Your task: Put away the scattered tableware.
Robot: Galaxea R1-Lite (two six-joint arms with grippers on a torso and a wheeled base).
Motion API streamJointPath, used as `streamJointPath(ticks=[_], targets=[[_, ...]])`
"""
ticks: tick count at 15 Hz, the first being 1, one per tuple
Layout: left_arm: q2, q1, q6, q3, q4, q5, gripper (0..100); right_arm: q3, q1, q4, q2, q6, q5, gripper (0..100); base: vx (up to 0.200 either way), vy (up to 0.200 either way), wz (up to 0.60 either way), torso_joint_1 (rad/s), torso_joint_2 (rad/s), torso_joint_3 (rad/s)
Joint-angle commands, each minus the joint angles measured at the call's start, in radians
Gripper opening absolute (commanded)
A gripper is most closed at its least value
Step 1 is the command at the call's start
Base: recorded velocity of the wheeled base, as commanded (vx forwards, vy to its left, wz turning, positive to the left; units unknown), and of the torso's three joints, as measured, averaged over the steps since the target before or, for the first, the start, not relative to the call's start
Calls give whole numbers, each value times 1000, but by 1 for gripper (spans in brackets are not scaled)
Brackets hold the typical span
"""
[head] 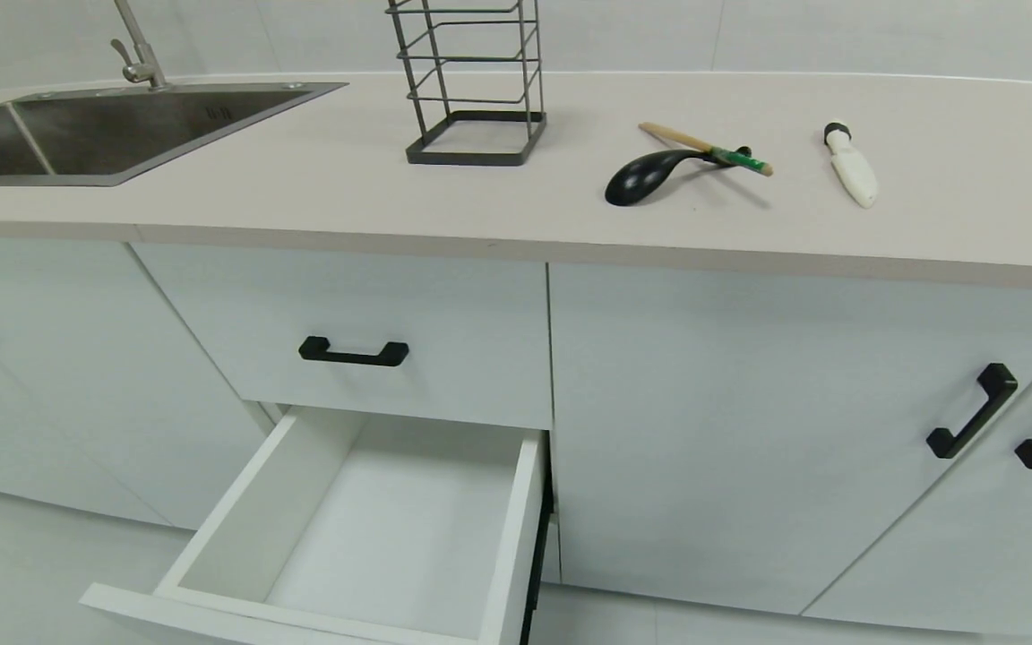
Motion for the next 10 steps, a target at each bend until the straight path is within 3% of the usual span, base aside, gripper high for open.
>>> streamJointPath(ticks=[1, 6, 8, 10], targets=[[2, 0, -3, 0, 0, 0, 100, 0, 0, 0, 1, -1, 0, 0, 0, 0, 600, 7, -2, 2], [2, 0, -49, 0, 0, 0, 100, 0, 0, 0, 3, -2, 0, 0, 0, 0, 600, 1, 2, 1], [2, 0, -49, 0, -2, 0, 100, 0, 0, 0, 1, -2, 0, 0, 0, 0, 600, 2, 3, 2], [2, 0, -49, 0, -2, 0, 100, 0, 0, 0, 1, -1, 0, 0, 0, 0, 0, 0, 0, 0]])
